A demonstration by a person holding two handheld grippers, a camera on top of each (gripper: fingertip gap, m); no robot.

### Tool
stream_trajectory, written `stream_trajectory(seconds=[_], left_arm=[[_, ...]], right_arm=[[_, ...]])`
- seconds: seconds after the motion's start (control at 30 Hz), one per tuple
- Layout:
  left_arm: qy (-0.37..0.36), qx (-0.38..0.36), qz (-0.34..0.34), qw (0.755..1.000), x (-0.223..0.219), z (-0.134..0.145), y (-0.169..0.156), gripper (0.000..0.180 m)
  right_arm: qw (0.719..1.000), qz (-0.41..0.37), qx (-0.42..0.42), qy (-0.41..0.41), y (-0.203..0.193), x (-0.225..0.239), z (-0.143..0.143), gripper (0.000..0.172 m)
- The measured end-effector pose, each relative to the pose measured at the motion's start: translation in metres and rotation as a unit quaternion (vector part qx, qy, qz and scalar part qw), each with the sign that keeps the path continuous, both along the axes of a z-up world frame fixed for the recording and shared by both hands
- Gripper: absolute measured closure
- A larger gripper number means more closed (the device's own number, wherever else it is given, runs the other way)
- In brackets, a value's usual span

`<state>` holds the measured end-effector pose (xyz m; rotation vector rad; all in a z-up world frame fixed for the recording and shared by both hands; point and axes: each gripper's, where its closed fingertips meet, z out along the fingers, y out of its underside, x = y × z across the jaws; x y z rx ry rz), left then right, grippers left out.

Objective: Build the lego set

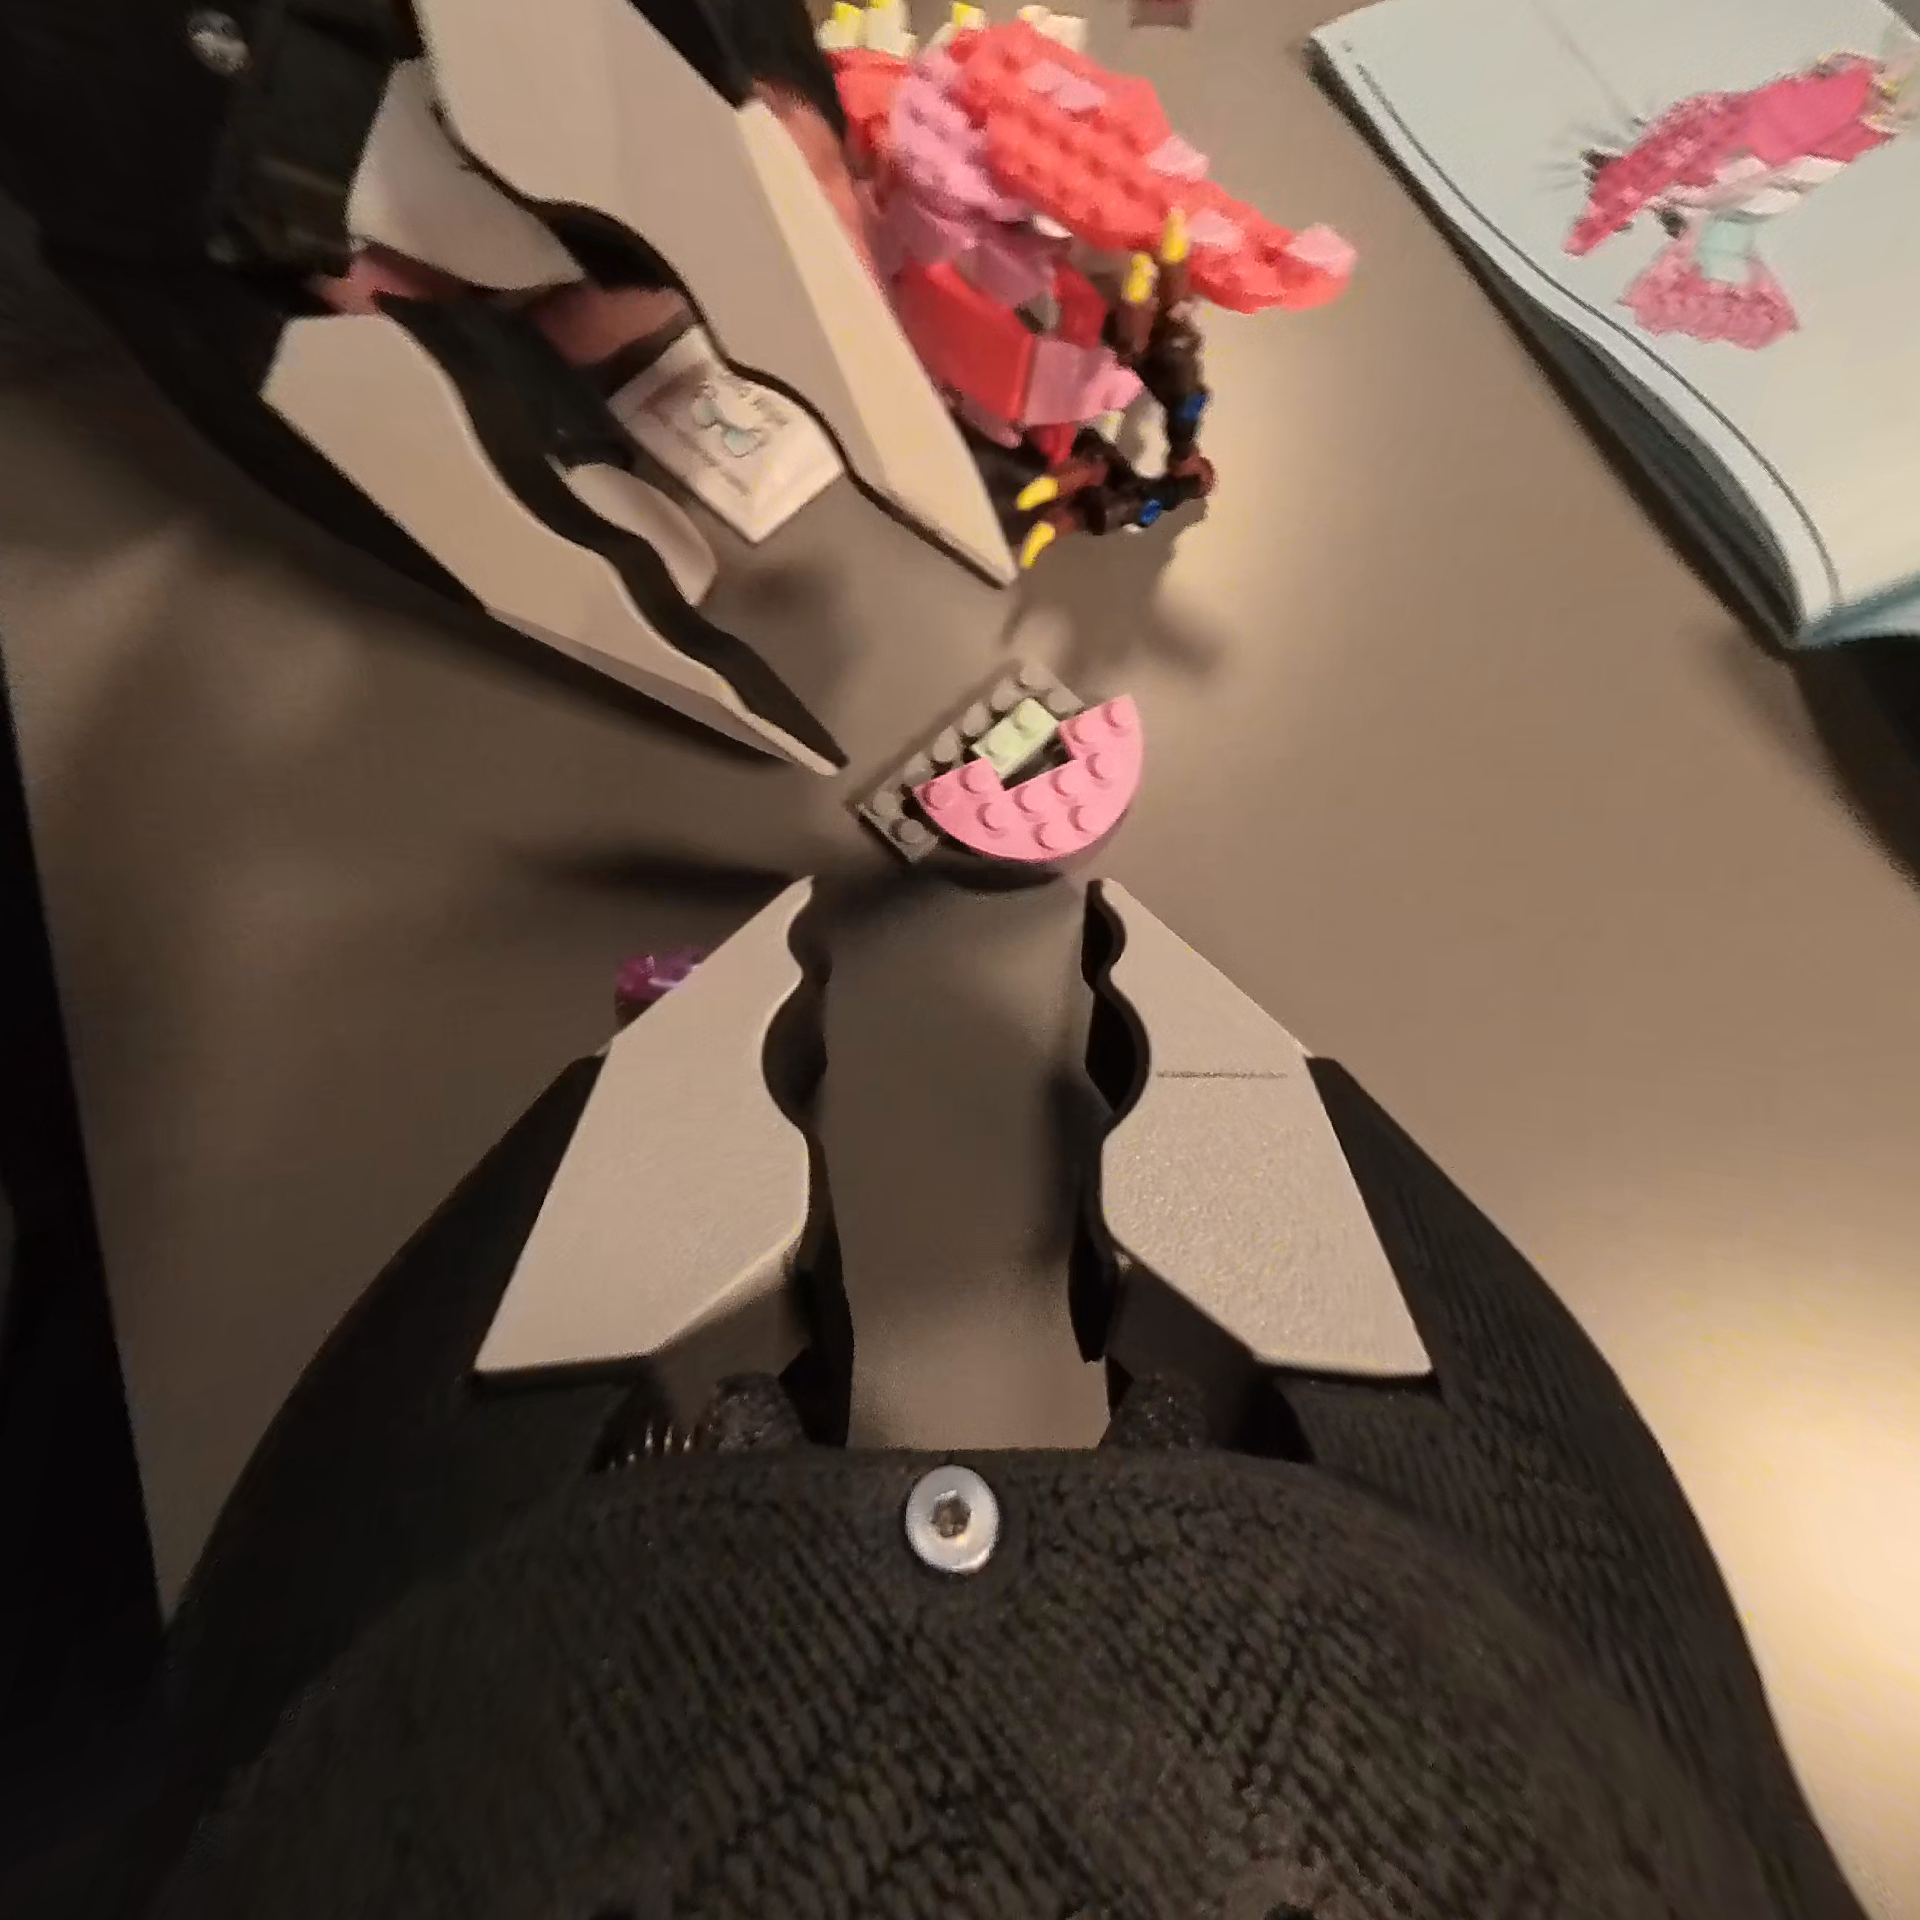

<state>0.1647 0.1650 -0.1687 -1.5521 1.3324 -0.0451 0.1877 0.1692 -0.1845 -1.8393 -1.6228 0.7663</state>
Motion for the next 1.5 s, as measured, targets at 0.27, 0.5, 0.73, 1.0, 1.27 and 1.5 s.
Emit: stream_trajectory(seconds=[0.27, 0.5, 0.73, 1.0, 1.27, 1.5], left_arm=[[-0.008, 0.026, 0.087, 0.996, -0.022, 0.009, 0.024, 0.148], [-0.053, 0.045, 0.131, 0.989, -0.034, 0.027, 0.034, 0.155], [-0.068, 0.056, 0.134, 0.987, -0.037, 0.035, 0.034, 0.157], [-0.074, 0.060, 0.124, 0.988, -0.033, 0.039, 0.031, 0.157], [-0.077, 0.061, 0.122, 0.988, -0.033, 0.041, 0.031, 0.157], [-0.084, 0.062, 0.126, 0.987, -0.035, 0.044, 0.031, 0.157]], right_arm=[[0.986, -0.164, 0.039, -0.010, 0.008, -0.010, 0.012, 0.110], [0.978, -0.204, 0.013, -0.025, 0.013, -0.025, -0.004, 0.100], [0.984, -0.172, 0.025, -0.047, 0.011, -0.026, -0.005, 0.117], [0.994, 0.017, 0.075, -0.077, -0.002, -0.019, -0.003, 0.137], [0.995, 0.058, 0.043, -0.065, -0.010, -0.011, 0.005, 0.122], [0.995, 0.026, 0.037, -0.088, -0.022, -0.016, -0.002, 0.139]])
